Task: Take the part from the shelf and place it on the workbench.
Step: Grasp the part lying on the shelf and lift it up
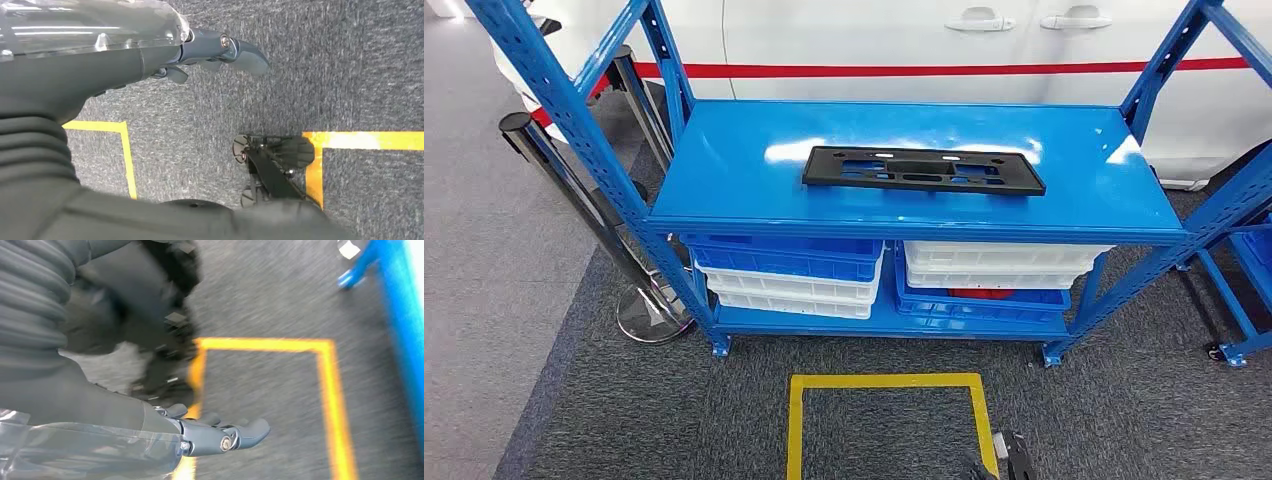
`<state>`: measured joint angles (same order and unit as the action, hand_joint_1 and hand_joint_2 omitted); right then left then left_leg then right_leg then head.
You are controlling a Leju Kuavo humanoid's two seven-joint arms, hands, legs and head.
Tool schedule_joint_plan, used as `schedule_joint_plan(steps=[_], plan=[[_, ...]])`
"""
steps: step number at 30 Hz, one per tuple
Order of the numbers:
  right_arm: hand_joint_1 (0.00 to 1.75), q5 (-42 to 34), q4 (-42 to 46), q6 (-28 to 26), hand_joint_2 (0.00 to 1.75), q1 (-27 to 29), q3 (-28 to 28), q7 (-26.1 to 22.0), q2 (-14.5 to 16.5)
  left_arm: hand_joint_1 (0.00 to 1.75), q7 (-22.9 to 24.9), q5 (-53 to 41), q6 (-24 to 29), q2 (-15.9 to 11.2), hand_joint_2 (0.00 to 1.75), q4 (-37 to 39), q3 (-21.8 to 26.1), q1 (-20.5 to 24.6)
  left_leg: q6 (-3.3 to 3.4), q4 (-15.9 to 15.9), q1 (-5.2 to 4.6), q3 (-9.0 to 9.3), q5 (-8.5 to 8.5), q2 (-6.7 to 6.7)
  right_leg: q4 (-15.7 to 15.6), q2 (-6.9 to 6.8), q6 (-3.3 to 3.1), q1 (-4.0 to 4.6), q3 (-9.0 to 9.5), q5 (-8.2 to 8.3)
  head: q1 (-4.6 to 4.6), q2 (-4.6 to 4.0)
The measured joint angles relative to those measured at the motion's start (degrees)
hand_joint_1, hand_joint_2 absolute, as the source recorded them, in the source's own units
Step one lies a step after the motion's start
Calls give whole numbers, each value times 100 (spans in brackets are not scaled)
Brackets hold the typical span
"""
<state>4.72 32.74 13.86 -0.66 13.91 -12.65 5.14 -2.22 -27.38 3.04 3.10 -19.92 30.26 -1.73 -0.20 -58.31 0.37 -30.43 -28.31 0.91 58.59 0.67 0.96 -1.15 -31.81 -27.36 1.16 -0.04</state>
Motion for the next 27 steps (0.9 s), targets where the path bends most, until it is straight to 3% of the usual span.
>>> schedule_joint_plan(steps=[5, 7, 10, 11, 12, 13, 14, 16, 17, 20, 22, 25, 26, 27], plan=[[0, -210, 508, 234, 175, -85, -280, -221, 80, 0, -54, -318, 51, 37, 0, 55, 392, 87, 95, 56, -1, 8, 50, -4, -38, -14, 69, -30, 8, 32, 1, 0], [0, -320, 781, 357, 175, -131, -456, -328, 98, 0, -91, -478, 70, 81, 0, 82, 577, 121, 152, 191, 29, 71, 133, -24, 99, -33, 92, -21, -56, -71, -3, 0], [0, -442, 1118, 500, 175, -182, -722, -455, 118, 0, -131, -679, 82, 141, 0, 131, 821, 179, 185, 237, 33, 89, 172, -44, 1019, -48, 103, -23, -515, -526, -7, 0], [0, -482, 1241, 545, 175, -186, -816, -505, 127, 0, -141, -750, 85, 159, 0, 153, 911, 197, 183, 227, 30, 85, 167, -41, 1282, -48, 115, -30, -654, -588, -6, 0], [0, -522, 1376, 587, 175, -192, -914, -558, 134, 0, -151, -827, 89, 179, 0, 174, 1007, 212, 175, 213, 30, 83, 158, -38, 1371, -50, 126, -39, -714, -543, -6, 0], [0, -560, 1520, 632, 175, -210, -1021, -618, 140, 0, -162, -904, 92, 203, 0, 193, 1108, 225, 158, 189, 35, 82, 141, -34, 1248, -52, 135, -51, -673, -394, -6, 0], [0, -597, 1660, 672, 175, -238, -1130, -677, 143, 0, -175, -980, 97, 228, 0, 208, 1204, 236, 131, 155, 43, 83, 115, -31, 950, -54, 143, -67, -543, -180, -6, 0], [0, -664, 1940, 747, 175, -315, -1359, -792, 154, 0, -201, -1131, 108, 270, 0, 232, 1395, 269, 52, 61, 42, 52, 45, -29, 358, -49, 119, -71, -278, 66, -10, 0], [0, -694, 2081, 782, 175, -344, -1476, -849, 163, 0, -213, -1207, 119, 283, 0, 243, 1484, 294, 8, 23, 37, 29, 22, -29, 202, -45, 85, -59, -219, 94, -11, 0], [0, -773, 2525, 883, 175, -402, -1851, -1022, 196, 0, -235, -1434, 153, 329, 0, 296, 1774, 372, -105, 3, 46, -11, -1, -31, 152, -38, -58, -20, -233, 70, -8, 0], [0, -815, 2823, 927, 175, -468, -2106, -1140, 219, 0, -246, -1585, 167, 366, 0, 336, 1979, 413, -157, -160, 62, -70, -127, -43, 132, -42, -133, -25, -233, 83, -2, 0], [0, -843, 3225, 943, 175, -561, -2496, -1319, 246, 0, -265, -1801, 180, 419, 0, 388, 2246, 469, -185, -1143, 70, -532, -616, -55, 126, -65, -193, -2, -236, 81, 4, 0], [0, -843, 3348, 932, 175, -577, -2625, -1384, 249, 0, -271, -1874, 184, 432, 0, 405, 2330, 481, -184, -1461, 69, -696, -712, -55, 126, -73, -202, 15, -234, 78, 3, 0], [0, -843, 3467, 912, 175, -589, -2739, -1444, 252, 0, -279, -1942, 190, 444, 0, 417, 2406, 488, -174, -1607, 68, -782, -702, -55, 128, -77, -208, 30, -229, 75, 3, 0]])
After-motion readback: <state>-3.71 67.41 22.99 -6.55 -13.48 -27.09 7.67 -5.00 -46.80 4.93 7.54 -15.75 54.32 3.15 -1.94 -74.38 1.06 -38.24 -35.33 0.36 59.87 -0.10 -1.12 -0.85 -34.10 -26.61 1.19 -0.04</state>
